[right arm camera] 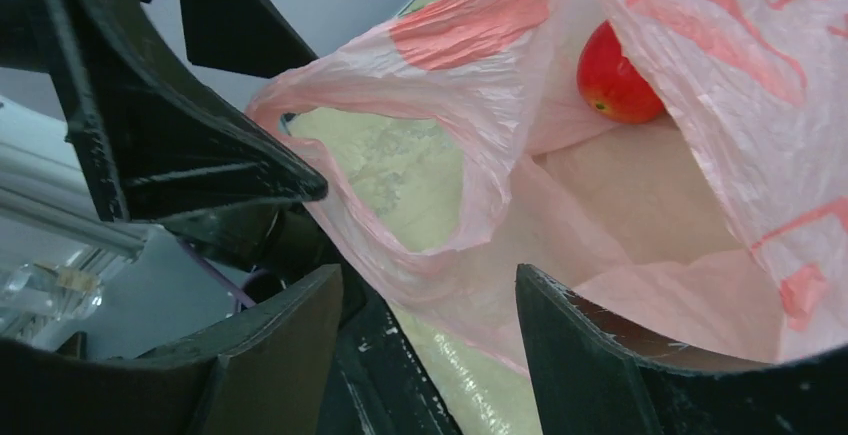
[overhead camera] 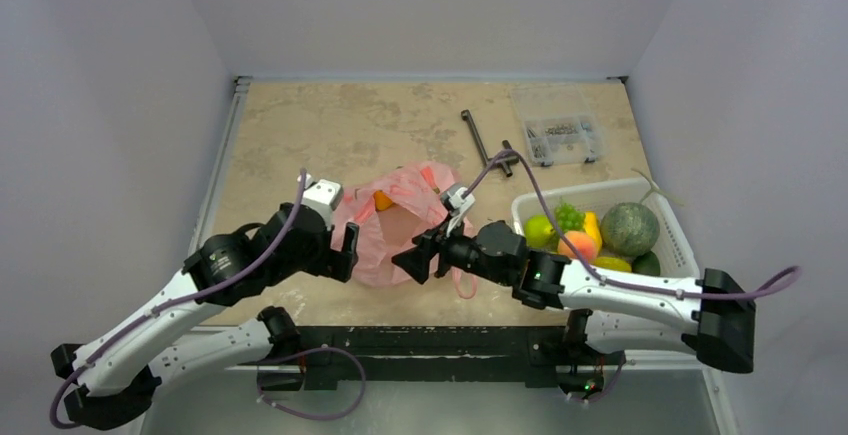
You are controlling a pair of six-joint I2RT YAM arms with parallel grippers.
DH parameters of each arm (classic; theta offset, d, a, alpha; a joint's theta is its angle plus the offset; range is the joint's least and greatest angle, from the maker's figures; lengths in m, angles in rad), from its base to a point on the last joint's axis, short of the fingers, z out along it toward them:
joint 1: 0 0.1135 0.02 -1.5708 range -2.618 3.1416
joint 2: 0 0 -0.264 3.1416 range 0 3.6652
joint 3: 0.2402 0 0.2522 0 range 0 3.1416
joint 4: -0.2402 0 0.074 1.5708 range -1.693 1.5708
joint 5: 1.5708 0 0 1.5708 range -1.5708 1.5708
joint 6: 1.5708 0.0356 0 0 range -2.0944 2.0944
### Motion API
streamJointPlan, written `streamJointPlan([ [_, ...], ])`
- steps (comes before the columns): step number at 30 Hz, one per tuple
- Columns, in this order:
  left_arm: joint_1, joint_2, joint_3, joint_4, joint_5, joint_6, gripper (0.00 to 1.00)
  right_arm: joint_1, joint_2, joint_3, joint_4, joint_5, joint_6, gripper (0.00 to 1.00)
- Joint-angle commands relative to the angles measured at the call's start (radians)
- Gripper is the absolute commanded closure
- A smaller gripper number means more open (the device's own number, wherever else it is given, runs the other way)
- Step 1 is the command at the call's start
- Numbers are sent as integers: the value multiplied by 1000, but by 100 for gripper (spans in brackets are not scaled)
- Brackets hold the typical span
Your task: Take the fake fruits out of the plastic bag
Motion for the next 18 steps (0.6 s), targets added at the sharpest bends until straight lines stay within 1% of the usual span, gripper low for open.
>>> streamJointPlan([
  [1, 0, 62, -30, -63, 27, -148, 4, 53, 109, -14, 209, 88, -17, 40],
  [3, 0, 121, 11, -127, -2, -155, 15, 67, 172, -35, 276, 158, -14, 47],
  [4, 0, 148, 25, -158, -14, -158, 24, 72, 202, -40, 300, 194, -21, 48],
  [6, 0, 176, 39, -198, -17, -168, 44, 75, 261, -40, 318, 262, -36, 50],
  [8, 0, 179, 43, -223, -1, -175, 67, 75, 311, -14, 296, 307, -46, 54],
  [9, -1, 168, 43, -243, 1, -187, 80, 75, 328, -8, 294, 321, -46, 55],
  [11, -1, 136, 40, -274, 1, -210, 100, 76, 351, -9, 314, 324, -47, 56],
  [15, -1, 56, 26, -338, -5, -264, 100, 78, 397, 0, 344, 361, -64, 55],
  [18, -1, -8, 4, -323, 28, -266, 100, 88, 458, 39, 352, 424, -88, 54],
])
